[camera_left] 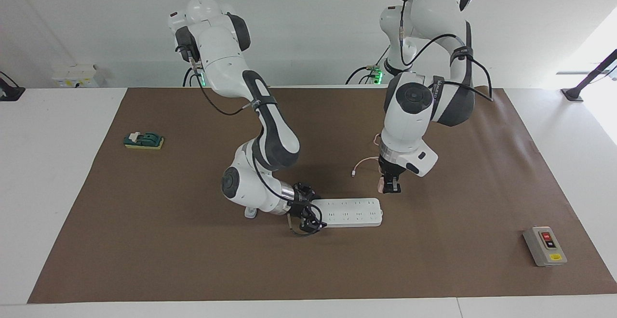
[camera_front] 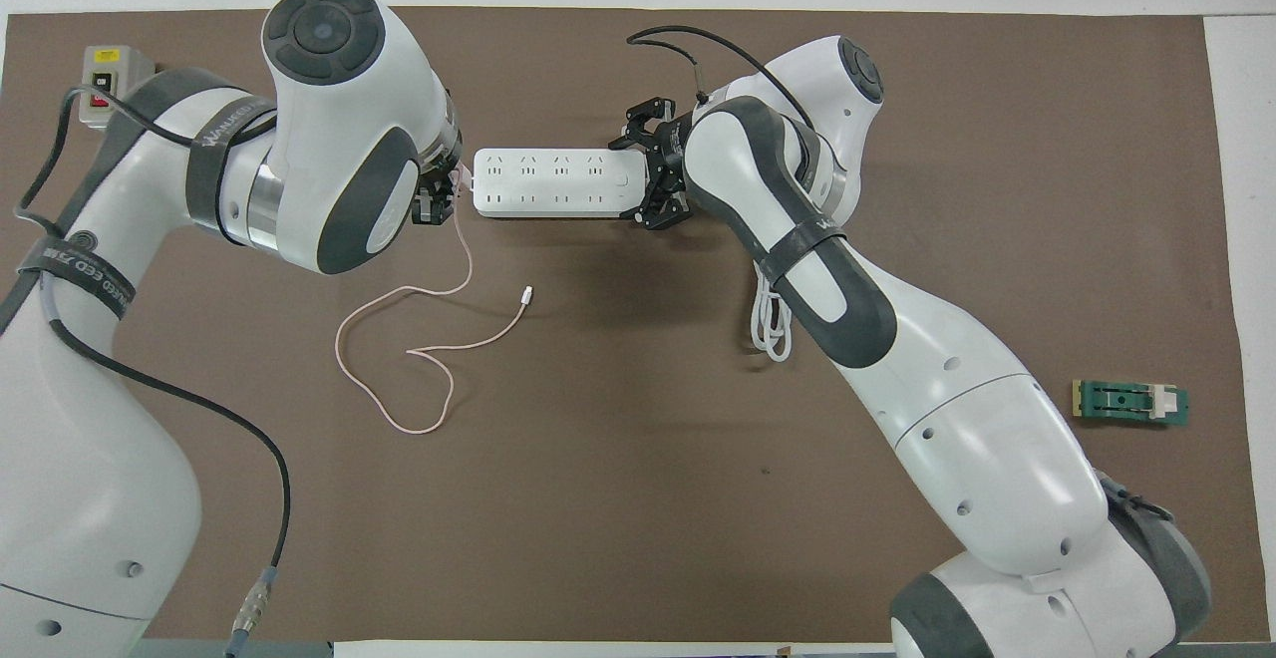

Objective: Unplug charger and place it aside
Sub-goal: 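Pull the pink charger out of the strip with the left gripper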

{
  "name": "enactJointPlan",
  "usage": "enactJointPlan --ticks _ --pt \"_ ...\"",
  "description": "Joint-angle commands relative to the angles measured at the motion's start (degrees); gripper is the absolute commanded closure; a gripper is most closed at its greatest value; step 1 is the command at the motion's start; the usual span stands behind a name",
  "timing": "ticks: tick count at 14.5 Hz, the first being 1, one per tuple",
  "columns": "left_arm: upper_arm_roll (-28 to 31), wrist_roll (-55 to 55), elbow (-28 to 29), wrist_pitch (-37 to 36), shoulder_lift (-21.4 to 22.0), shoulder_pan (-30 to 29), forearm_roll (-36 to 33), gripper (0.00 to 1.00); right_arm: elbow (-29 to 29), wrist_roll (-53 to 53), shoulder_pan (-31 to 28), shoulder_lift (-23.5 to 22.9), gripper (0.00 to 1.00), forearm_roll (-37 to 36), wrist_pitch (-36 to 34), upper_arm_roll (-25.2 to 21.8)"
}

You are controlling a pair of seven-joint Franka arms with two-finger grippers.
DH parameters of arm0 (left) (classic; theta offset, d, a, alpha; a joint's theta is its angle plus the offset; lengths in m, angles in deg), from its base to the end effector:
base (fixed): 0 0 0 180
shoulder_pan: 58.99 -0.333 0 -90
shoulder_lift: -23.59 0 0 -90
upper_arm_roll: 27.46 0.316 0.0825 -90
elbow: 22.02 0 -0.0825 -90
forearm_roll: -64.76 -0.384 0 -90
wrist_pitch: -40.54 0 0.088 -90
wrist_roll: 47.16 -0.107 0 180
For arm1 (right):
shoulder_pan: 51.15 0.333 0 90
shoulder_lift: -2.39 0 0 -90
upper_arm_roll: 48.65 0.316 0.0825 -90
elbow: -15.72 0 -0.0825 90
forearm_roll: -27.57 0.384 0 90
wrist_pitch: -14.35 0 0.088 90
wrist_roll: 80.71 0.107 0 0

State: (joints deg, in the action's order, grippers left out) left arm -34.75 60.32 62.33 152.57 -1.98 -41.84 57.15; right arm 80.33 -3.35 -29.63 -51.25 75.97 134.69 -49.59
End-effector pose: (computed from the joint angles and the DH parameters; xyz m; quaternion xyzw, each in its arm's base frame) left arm 0.6388 -0.2656 0.4276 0.7592 0.6496 0.0401 0.0044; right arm 0.7161 0.3116 0.2549 -0.7111 0.6087 0.2541 0.2434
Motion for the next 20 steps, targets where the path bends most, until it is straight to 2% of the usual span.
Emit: enactJointPlan --ticks 1,4,6,7,12,16,17,18,19,20 --pt "-1.3 -9.4 4.0 -0.9 3.9 -2.5 -0.2 1.0 3.4 -4.3 0.6 -0.2 0.39 -0.2 2.4 0.4" --pt "-3.5 -24.6 10.6 -1.2 8.9 -5.8 -0.1 1.0 3.4 -4.2 0.6 -0.2 0.37 -0.2 2.4 0.5" --pt "-3.9 -39.5 16.2 -2.5 13.2 -8.0 0.1 1.0 3.5 -3.9 0.6 -0.1 0.08 -0.2 2.3 0.5" --pt "-4.0 -44.9 18.8 -2.6 15.3 -9.2 0.1 1.0 3.7 -3.9 0.6 -0.1 0.0 -0.2 2.3 0.5" --pt "-4.1 -66.2 30.0 -2.2 23.7 -15.1 3.0 1.0 4.5 -3.6 0.5 1.0 0.0 -0.3 2.0 0.4" --pt "-4.1 -86.8 31.8 -1.5 24.7 -23.9 9.5 1.0 6.1 -3.3 -0.2 3.3 0.0 -0.3 1.5 0.2" --pt "-4.1 -94.7 33.7 2.2 24.5 -26.1 12.6 1.0 8.2 -3.3 -0.5 5.5 0.0 -0.3 1.5 0.1" --pt "-4.1 -95.3 34.4 3.4 24.2 -27.0 14.0 0.54 9.6 -3.3 -0.6 6.8 0.0 -0.3 1.5 0.1" --pt "-4.0 -95.4 34.4 3.5 24.1 -27.3 14.6 0.01 10.7 -3.3 -0.5 7.8 0.0 -0.3 1.5 0.1" --pt "-4.0 -95.4 34.3 3.5 24.0 -27.4 14.5 0.0 11.8 -3.3 -0.6 9.1 0.0 -0.3 1.5 0.1"
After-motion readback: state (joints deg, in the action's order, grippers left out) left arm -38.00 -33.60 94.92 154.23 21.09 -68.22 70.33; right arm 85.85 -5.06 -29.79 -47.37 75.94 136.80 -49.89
